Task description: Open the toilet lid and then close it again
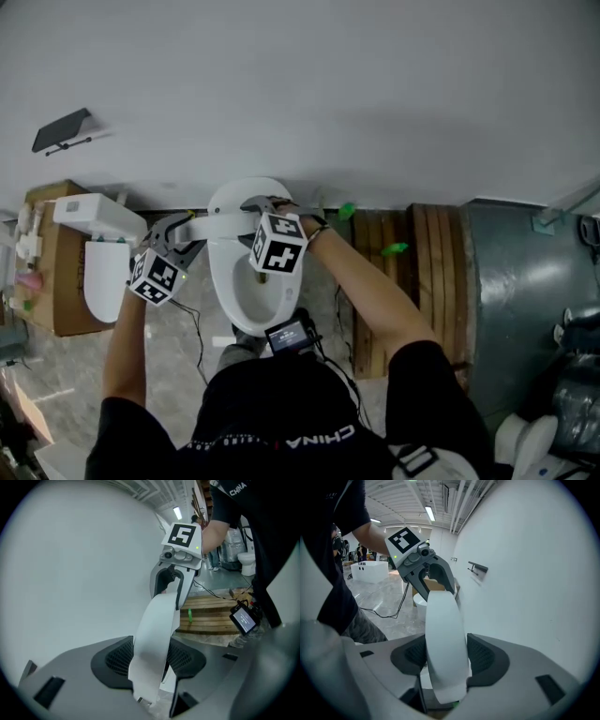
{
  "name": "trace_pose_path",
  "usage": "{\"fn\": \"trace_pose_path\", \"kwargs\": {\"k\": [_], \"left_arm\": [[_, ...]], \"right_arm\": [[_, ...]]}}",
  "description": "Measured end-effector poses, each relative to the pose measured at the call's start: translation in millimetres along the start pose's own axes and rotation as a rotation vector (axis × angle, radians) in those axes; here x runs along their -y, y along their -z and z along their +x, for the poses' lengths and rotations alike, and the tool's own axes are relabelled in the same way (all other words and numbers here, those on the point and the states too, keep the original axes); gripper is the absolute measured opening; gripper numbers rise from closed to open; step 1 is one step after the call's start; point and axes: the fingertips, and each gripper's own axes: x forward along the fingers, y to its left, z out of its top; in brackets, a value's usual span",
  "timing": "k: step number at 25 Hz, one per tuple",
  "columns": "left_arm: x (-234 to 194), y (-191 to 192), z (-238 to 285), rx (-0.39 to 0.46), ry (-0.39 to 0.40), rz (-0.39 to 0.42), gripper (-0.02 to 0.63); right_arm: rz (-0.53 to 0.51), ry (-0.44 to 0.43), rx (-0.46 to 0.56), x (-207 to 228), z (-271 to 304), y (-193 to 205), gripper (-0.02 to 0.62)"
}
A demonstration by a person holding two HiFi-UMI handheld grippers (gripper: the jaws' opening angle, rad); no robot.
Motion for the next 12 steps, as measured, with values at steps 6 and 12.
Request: {"fn": "trace_pose_path", "kwargs": {"k": [6,12], "left_arm": [[57,18,-17,-0.038,-0.008,0.049,0.209],[100,36,-29,-0.036,-0.053,0.082,0.213]], "right_arm": [[-0.047,0.019,-0.046,-57,2,13,0.242],[-0.06,0.085,-0.091,-101,8,26,0.247]]}}
